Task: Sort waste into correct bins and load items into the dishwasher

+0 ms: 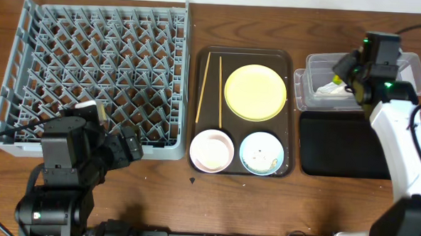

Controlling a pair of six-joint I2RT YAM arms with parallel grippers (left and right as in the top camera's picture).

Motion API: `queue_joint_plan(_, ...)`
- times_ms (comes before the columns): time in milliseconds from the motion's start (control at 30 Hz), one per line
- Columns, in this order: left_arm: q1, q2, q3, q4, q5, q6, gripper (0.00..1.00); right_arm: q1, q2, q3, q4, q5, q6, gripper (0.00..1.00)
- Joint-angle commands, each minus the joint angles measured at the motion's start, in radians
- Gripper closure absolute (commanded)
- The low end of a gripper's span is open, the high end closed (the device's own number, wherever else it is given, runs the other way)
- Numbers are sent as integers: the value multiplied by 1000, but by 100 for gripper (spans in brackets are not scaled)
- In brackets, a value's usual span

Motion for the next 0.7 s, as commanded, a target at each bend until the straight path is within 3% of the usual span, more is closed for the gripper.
queue_joint_plan(0, 4, -2, 24, -3, -8, -5, 8, -34, 101, -5, 26, -12, 29, 72)
queue_joint_plan(67, 4, -2, 24, -3, -8, -5, 8, -35, 116, -5, 59, -85, -105, 41)
queue_joint_plan(100, 4, -2, 24, -3, -8, -5, 8, -35, 91, -5, 39, -132, -132, 40)
queue_joint_plan(267, 4, -2, 24, -3, -92, 17, 8, 13, -75, -5, -85, -547, -352, 45)
queue_joint_plan(333, 4, -2, 24, -3, -94, 17, 8, 67, -127, -5, -159, -624, -434, 45)
queue_joint_plan(500, 4, -2, 24, -3, -94, 17, 8, 349, -148, -16, -449, -609, -611, 43)
queue_joint_plan(667, 4, -2, 24, -2, -94, 17, 8, 593, -81, -57, -444, -446, -580, 44)
